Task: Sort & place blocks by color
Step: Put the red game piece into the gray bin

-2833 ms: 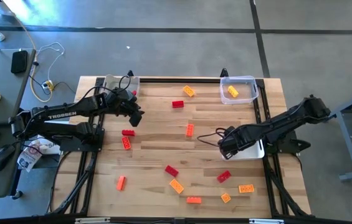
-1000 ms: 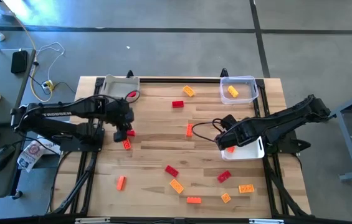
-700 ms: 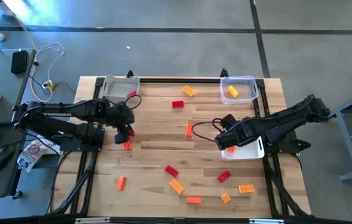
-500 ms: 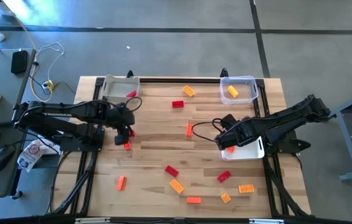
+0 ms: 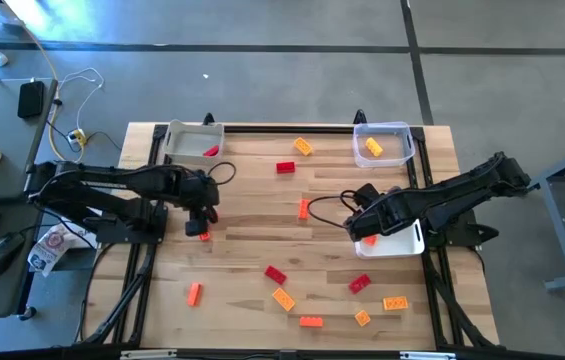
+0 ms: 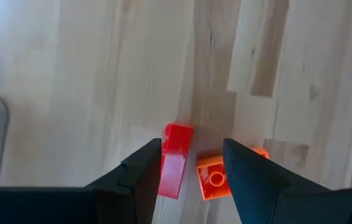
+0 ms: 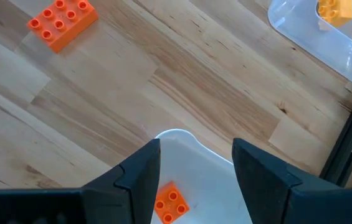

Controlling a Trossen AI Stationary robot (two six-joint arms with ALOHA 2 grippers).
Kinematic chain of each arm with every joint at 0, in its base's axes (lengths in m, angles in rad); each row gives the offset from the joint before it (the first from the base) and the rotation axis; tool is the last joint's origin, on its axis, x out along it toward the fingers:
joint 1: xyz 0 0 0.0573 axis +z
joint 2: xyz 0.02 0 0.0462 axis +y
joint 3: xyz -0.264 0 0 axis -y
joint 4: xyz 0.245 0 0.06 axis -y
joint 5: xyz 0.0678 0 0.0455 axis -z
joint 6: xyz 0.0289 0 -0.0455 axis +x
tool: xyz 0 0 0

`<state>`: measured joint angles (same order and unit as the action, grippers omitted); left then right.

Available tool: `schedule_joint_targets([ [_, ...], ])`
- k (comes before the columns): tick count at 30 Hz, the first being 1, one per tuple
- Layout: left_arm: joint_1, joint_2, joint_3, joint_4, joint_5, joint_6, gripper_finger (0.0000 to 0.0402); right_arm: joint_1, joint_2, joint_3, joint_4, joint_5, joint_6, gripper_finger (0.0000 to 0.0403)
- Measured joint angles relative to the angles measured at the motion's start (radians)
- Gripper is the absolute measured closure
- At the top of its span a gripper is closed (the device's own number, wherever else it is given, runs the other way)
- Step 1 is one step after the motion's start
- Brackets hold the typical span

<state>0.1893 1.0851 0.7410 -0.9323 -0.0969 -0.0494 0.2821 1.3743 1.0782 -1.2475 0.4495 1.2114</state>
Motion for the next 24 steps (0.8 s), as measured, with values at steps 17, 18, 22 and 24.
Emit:
schedule_joint_targets([
  [17, 0.000, 0.302, 0.000, -0.002, -0.008, 0.008, 0.0245, 0.000, 0.000, 0.000, 0.003, 0.012, -0.008, 0.0217],
  [18, 0.000, 0.309, 0.000, -0.002, -0.016, 0.005, 0.0245, 0.000, 0.000, 0.000, 0.003, 0.012, -0.008, 0.0217],
  [22, 0.000, 0.334, 0.002, -0.004, -0.045, 0.000, 0.0245, 0.000, 0.000, 0.000, 0.010, 0.012, -0.007, 0.0217],
  [24, 0.000, 0.345, 0.003, -0.005, -0.048, 0.000, 0.0245, 0.000, 0.000, 0.000, 0.016, 0.012, -0.007, 0.0217],
])
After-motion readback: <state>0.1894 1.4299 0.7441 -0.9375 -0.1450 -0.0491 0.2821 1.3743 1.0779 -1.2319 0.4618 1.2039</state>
